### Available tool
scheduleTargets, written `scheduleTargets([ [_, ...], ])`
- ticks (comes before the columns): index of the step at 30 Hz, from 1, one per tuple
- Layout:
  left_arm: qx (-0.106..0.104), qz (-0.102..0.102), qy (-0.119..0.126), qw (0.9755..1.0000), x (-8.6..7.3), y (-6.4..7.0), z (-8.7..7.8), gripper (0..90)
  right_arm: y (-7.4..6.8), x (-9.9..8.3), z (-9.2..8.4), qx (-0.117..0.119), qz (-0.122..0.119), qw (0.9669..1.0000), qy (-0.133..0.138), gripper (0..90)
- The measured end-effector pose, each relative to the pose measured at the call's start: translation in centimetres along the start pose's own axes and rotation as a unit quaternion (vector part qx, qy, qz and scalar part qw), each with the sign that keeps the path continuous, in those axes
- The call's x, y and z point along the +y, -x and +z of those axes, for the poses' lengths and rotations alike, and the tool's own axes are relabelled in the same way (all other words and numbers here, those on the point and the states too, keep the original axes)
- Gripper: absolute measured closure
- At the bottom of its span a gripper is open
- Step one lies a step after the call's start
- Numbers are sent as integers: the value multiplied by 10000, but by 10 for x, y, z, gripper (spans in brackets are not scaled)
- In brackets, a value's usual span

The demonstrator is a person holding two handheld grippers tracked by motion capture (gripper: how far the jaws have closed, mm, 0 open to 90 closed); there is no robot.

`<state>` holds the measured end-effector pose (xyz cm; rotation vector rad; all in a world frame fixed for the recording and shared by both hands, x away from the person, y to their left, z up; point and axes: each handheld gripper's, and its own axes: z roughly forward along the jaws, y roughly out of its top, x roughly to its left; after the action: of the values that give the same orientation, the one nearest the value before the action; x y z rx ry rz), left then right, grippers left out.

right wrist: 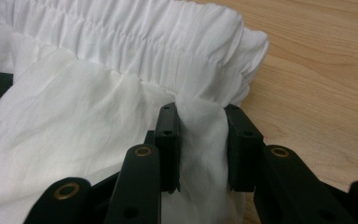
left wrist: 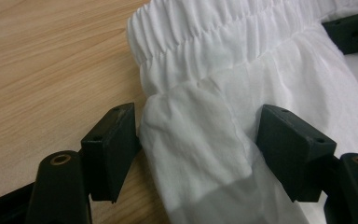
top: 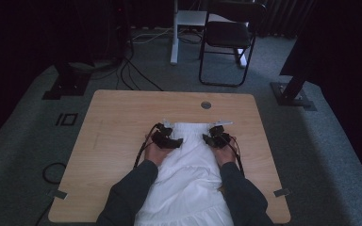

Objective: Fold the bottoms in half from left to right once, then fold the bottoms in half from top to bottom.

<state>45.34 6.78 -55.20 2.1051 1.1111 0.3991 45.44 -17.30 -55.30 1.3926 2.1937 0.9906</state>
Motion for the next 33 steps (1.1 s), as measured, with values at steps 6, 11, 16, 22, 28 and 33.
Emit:
scheduleTargets([
  [6,154,204,-145,9996,5,4,4,283,0,0,0,3,1,10000,8,695],
  [11,202,214,-204,9994,6,6,3,332,0,-1,0,6,-26,10000,34,695],
  [16,159,198,-223,9994,7,7,1,493,-1,-1,0,-34,-1,10000,56,690],
  [22,-30,92,-264,9996,8,4,-1,734,-3,-1,0,-67,10,10000,38,707],
  [28,-82,155,-319,9993,10,5,0,810,-6,3,2,17,45,10000,-40,797],
  [33,-229,-23,-281,9993,11,-7,-2,816,0,11,4,164,205,9996,-65,800],
])
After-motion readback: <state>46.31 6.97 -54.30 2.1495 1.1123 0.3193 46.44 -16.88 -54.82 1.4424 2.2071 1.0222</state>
